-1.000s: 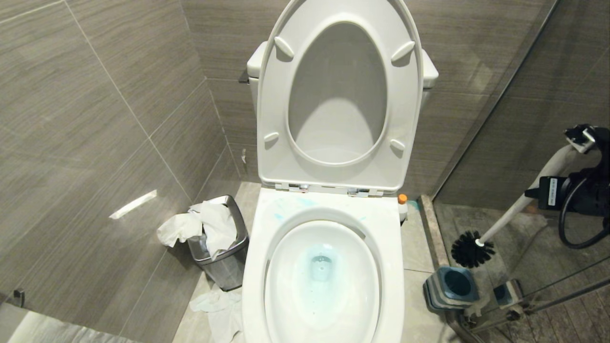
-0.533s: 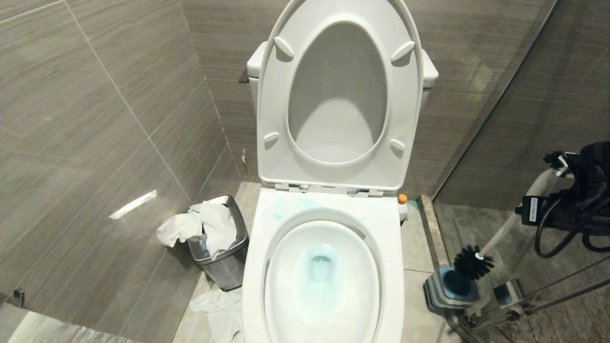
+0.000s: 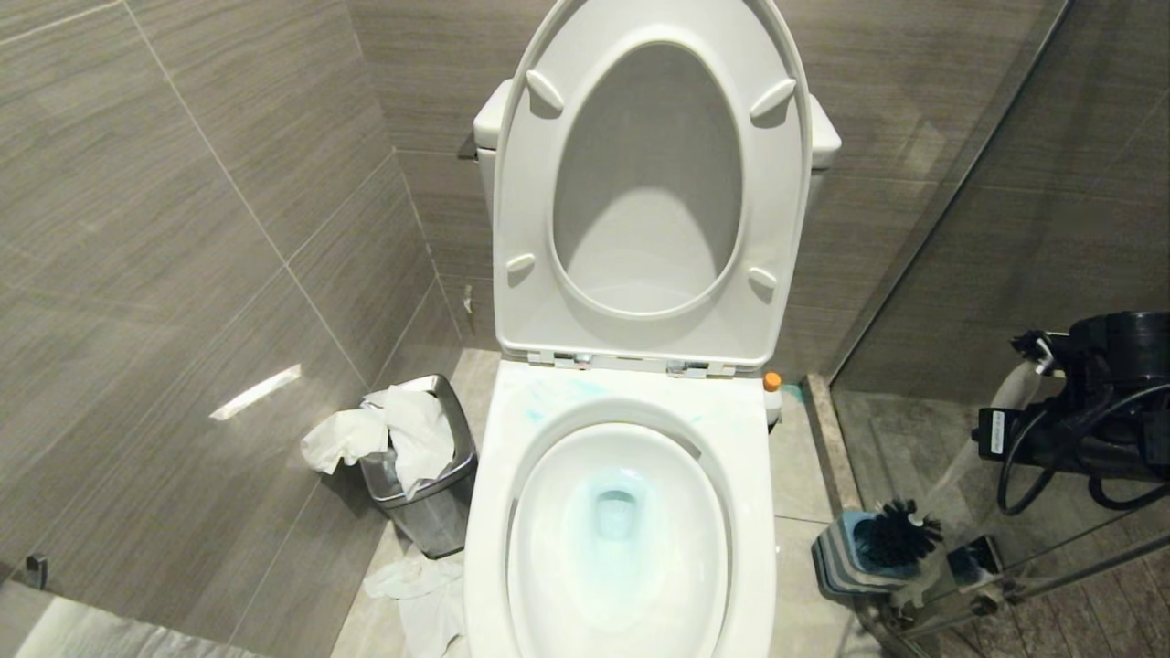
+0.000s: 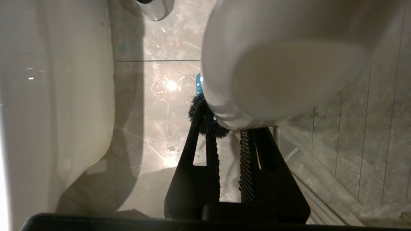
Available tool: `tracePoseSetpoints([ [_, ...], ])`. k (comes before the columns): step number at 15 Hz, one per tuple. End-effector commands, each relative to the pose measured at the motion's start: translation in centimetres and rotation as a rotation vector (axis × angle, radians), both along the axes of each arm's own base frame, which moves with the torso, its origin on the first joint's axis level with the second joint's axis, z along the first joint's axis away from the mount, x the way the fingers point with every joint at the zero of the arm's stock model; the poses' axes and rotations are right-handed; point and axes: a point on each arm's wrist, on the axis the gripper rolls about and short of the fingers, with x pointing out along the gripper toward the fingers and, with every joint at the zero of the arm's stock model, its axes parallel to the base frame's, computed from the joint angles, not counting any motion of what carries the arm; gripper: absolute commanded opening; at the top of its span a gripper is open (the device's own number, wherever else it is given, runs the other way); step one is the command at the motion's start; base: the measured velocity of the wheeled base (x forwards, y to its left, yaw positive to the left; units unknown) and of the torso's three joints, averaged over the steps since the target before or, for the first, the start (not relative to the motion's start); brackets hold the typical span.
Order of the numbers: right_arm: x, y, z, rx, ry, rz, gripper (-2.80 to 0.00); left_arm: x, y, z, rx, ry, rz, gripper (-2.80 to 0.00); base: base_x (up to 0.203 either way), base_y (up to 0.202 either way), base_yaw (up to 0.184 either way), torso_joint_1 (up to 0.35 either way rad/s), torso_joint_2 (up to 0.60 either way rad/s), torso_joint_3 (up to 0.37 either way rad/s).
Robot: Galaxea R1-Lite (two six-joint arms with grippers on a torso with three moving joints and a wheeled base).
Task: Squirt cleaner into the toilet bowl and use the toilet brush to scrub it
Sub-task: Put the toilet brush back
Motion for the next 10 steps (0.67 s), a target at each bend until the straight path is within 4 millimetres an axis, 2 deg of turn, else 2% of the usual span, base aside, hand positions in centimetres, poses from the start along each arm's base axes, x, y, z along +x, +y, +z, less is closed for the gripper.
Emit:
tracePoseSetpoints([
  [1,1.1,-0.5,-2.0,0.001,0.021,-0.01,-2.8,0.0,0.0,0.0,0.0,0.003,0.0,-2.8,0.0,0.0,0.0,0.0,0.0,0.0],
  [3,1.9,-1.0,-3.0,-0.018,0.007,-0.027,-2.8,0.0,0.0,0.0,0.0,0.001,0.0,-2.8,0.0,0.0,0.0,0.0,0.0,0.0],
  [10,2.6,-1.1,-5.4,-0.017,0.066,-0.016,-2.8,0.0,0.0,0.0,0.0,0.002,0.0,-2.8,0.0,0.0,0.0,0.0,0.0,0.0],
])
